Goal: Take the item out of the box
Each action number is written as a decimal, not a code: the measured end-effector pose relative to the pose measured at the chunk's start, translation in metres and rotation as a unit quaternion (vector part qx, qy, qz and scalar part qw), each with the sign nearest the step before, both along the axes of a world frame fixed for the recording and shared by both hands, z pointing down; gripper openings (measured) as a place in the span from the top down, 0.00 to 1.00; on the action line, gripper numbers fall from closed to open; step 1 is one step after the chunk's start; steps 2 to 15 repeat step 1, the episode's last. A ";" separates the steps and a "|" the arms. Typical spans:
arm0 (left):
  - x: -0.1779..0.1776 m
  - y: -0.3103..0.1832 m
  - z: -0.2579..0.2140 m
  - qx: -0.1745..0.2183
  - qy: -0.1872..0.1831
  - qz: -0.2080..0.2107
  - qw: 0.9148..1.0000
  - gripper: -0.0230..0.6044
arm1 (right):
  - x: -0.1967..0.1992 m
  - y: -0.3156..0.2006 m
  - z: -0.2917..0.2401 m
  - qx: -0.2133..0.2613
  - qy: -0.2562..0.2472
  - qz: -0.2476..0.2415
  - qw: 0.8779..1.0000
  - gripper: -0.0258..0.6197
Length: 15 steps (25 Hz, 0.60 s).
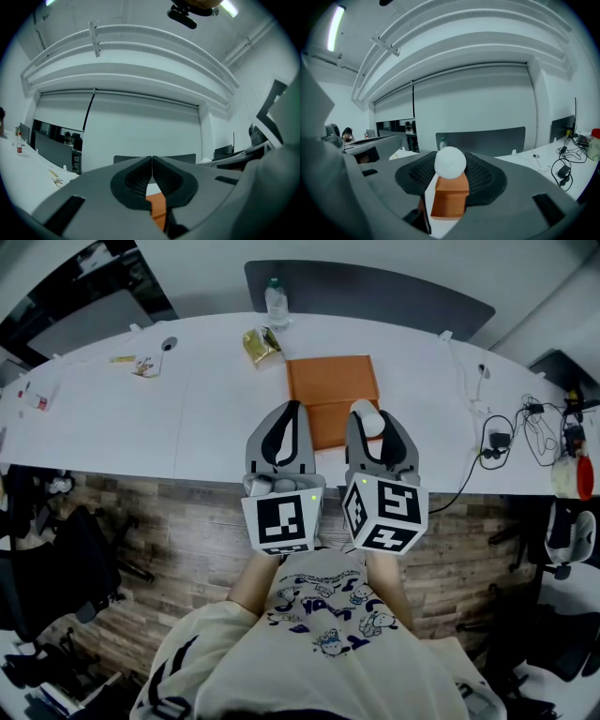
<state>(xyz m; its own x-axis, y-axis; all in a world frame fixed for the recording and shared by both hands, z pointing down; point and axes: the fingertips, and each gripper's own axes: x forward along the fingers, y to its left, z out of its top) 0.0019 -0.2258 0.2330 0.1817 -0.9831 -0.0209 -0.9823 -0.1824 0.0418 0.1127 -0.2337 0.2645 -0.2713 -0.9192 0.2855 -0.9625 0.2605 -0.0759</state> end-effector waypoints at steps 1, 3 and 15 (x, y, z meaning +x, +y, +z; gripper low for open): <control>0.000 0.000 0.000 0.001 0.000 0.000 1.000 0.93 | 0.000 0.000 0.000 0.001 0.000 0.000 1.000 0.66; 0.000 0.000 0.000 0.001 0.000 0.000 1.000 0.93 | 0.000 0.000 0.000 0.001 0.000 0.000 1.000 0.66; 0.000 0.000 0.000 0.001 0.000 0.000 1.000 0.93 | 0.000 0.000 0.000 0.001 0.000 0.000 1.000 0.66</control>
